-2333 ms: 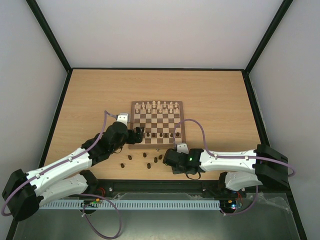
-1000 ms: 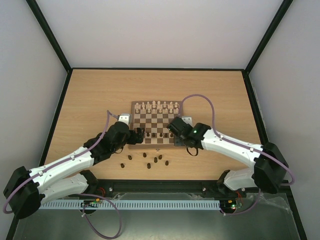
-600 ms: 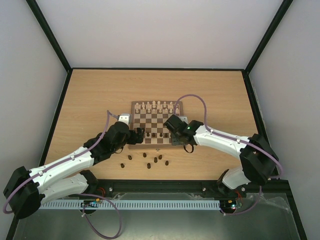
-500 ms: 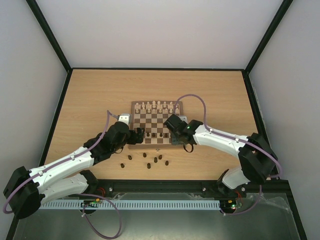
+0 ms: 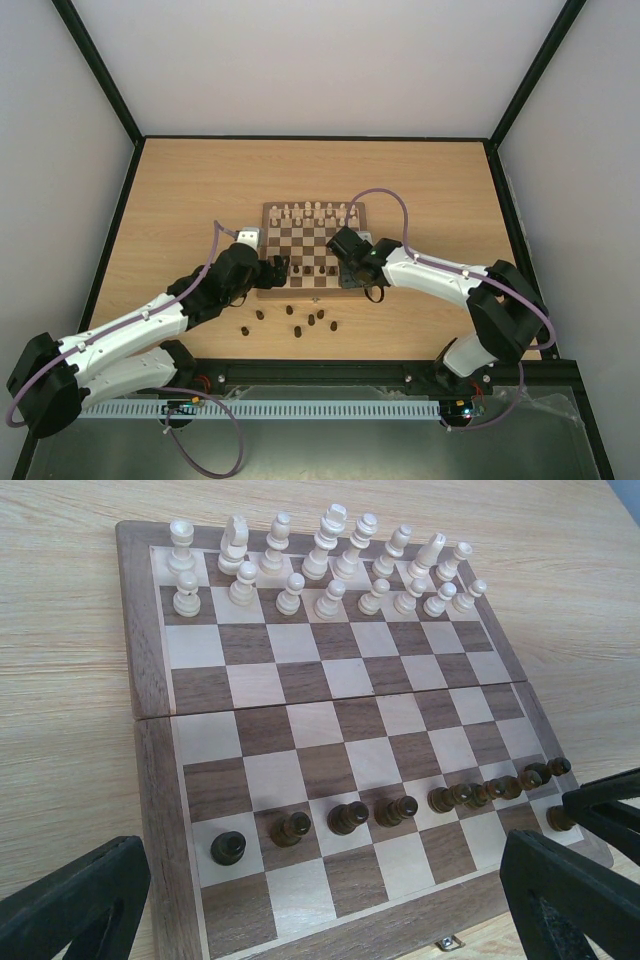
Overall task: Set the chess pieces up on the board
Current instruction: Place the chess piece on the chessboard.
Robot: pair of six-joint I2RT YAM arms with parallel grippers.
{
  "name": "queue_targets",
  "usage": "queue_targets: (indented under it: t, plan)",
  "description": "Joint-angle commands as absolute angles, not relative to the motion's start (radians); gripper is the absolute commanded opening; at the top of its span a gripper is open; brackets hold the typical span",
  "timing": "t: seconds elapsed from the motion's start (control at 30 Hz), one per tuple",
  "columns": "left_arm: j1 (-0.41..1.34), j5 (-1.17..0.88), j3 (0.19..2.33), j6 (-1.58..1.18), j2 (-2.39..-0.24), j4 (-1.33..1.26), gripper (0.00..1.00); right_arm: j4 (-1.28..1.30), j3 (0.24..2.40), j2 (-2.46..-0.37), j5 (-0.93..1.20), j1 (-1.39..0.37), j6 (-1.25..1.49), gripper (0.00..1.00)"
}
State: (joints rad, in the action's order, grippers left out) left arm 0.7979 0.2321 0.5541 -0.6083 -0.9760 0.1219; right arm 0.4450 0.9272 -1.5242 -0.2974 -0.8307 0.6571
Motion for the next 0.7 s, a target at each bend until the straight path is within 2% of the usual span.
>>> queue_targets:
  t: [0.0, 0.5, 0.67]
  plan:
    - [0.799, 0.236, 0.548, -0.602, -0.969, 0.109, 0.99, 0.46, 0.948, -1.537, -0.293, -0.826, 0.648, 0.16]
    - [0.8, 0.232, 0.547, -0.603, -0.97, 0.107, 0.99, 0.481, 0.943, -1.529, -0.281, -0.825, 0.655, 0.24]
    - [0.799, 0.245, 0.547, -0.602, -0.973, 0.109, 0.99, 0.494, 0.941, -1.487, -0.29, -0.825, 0.657, 0.35]
